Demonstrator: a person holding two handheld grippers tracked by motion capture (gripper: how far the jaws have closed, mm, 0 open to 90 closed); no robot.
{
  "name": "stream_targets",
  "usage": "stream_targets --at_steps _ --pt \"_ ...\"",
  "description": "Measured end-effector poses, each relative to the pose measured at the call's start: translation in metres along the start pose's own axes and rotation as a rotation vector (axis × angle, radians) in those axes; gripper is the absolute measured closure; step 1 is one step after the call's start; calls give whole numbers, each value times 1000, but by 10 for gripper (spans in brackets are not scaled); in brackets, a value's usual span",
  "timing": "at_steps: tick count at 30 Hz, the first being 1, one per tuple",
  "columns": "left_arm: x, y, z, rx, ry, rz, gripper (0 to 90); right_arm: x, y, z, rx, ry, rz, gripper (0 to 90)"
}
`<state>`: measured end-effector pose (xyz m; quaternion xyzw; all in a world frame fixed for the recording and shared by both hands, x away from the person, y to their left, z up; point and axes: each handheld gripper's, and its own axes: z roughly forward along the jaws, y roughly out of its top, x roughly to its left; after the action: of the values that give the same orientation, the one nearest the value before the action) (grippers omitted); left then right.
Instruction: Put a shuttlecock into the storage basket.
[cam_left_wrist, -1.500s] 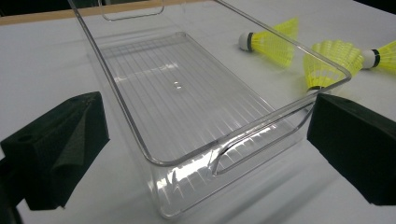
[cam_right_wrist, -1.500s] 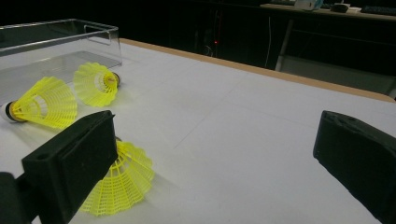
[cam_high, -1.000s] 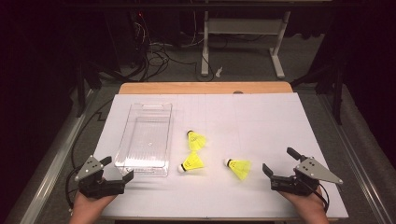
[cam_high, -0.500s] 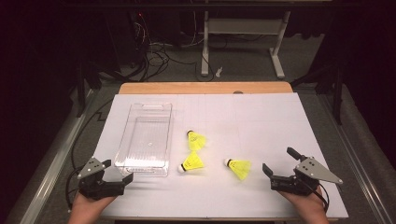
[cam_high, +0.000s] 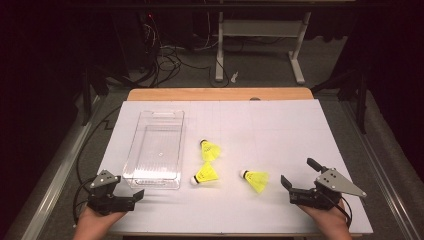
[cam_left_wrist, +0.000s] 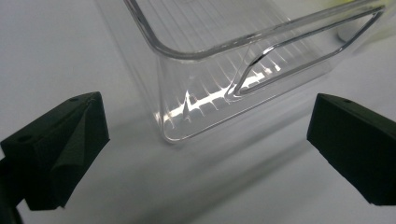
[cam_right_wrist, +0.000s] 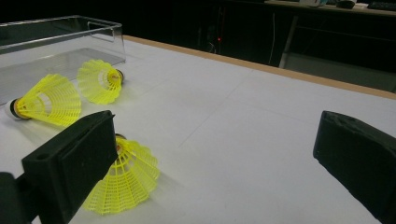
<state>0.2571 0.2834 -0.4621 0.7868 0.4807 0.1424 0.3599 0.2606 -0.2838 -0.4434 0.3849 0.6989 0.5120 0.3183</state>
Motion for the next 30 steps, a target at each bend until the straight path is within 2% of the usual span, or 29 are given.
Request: stream_targets --at_steps 7,13,15,18,22,24,27,29,30 --pt "0 0 3 58 13 -7 7 0 0 1 1 3 -2 1" --pt "0 3 5 108 4 -11 7 1 0 1 4 4 -4 1" --pt "0 3 5 107 -3 -7 7 1 0 1 7 6 -3 1" --pt "2 4 6 124 -18 -30 7 0 0 2 6 12 8 1" --pt "1 9 6 144 10 -15 7 0 -1 2 5 15 24 1" --pt "2 14 6 151 7 -24 7 -1 -1 2 4 14 37 1" --pt "2 18 6 187 21 -9 7 -1 -1 3 5 21 41 1" --pt "2 20 7 208 5 -17 7 0 -1 3 5 23 41 1" --pt "3 20 8 217 -16 -31 7 0 0 3 5 22 41 1"
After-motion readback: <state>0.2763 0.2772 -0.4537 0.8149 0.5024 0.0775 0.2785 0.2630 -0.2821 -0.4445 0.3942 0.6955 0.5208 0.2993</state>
